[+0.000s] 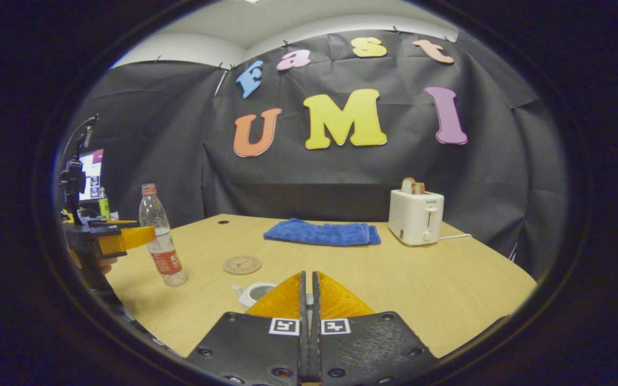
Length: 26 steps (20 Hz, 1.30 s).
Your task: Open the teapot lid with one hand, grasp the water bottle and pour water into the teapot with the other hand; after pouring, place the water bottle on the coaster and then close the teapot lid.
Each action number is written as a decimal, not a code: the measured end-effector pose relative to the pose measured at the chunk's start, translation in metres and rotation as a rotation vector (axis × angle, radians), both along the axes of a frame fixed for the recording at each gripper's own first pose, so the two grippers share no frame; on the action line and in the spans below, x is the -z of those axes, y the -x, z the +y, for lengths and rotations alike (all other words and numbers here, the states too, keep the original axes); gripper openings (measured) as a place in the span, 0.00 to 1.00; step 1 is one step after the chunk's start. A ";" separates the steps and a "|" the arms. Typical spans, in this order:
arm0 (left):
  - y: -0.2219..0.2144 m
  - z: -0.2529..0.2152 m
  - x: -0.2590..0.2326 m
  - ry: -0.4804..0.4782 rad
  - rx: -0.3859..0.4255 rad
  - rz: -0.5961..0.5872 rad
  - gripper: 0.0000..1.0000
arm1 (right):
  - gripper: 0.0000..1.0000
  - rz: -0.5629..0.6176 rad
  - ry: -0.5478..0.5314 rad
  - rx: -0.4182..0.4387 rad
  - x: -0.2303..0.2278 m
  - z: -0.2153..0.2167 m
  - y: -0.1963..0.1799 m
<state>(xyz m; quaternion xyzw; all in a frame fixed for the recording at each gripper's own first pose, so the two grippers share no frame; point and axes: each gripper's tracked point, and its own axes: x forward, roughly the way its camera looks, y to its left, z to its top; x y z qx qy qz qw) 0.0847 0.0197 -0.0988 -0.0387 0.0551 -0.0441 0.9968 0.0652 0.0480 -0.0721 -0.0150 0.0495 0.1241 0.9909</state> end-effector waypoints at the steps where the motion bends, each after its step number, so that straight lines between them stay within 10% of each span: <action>1: -0.004 -0.002 0.006 0.011 0.018 -0.001 0.97 | 0.00 -0.008 -0.001 0.007 -0.002 -0.006 0.002; 15: -0.030 -0.017 0.028 0.046 0.082 0.003 0.80 | 0.00 -0.035 -0.024 0.080 -0.012 -0.037 0.001; 26: -0.024 -0.035 0.012 -0.488 0.032 0.036 0.79 | 0.00 -0.060 0.033 0.122 -0.020 -0.054 0.001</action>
